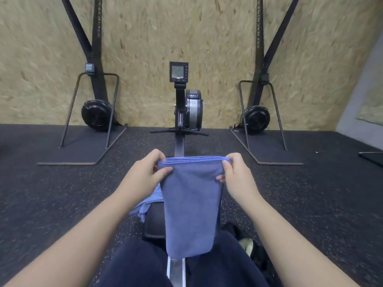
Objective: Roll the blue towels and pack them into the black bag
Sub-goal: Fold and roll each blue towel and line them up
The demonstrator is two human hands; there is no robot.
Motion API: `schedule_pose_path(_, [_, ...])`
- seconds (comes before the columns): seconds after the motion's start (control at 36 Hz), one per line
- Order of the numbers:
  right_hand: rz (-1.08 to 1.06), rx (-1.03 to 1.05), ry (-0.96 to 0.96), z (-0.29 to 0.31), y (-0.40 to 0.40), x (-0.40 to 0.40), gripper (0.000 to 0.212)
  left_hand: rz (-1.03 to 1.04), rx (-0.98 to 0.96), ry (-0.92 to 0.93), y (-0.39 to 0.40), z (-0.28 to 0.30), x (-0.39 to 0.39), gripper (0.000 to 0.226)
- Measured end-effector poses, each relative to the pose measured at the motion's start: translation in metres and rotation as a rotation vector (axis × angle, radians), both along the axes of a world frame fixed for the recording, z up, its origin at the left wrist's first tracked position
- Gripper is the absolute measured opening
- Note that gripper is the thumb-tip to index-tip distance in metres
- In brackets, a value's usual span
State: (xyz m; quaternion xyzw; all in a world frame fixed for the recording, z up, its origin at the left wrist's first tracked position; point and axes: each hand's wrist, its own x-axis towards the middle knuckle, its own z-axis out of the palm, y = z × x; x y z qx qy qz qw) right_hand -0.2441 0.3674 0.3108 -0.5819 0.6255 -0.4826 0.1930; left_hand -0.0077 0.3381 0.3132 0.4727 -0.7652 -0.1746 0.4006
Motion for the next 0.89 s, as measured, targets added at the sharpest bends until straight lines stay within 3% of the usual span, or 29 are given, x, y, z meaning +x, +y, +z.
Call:
schedule_pose_path(0.25, [0.043,0.098,-0.060,-0.062,-0.030,-0.001,0.014,0.071,0.168,0.244,-0.032,-0.059,-0.003,0.030])
schedule_pose_path(0.36, [0.026,0.138,0.017,-0.090,-0.045,0.001,0.012,0.080,0.298,0.460,-0.042,-0.083,-0.012,0.014])
schedule_pose_path(0.47, [0.012,0.163,0.096,-0.114,-0.060,0.003,0.005,0.117,0.384,0.592,-0.053,-0.112,-0.013,0.013])
schedule_pose_path(0.67, [-0.014,0.186,0.143,-0.143,-0.075,0.009,0.010,0.149,0.409,0.664,-0.061,-0.144,-0.014,0.015])
schedule_pose_path(0.89, [-0.015,0.201,0.013,-0.169,-0.092,0.015,0.013,0.192,0.374,0.703,-0.076,-0.172,-0.017,0.021])
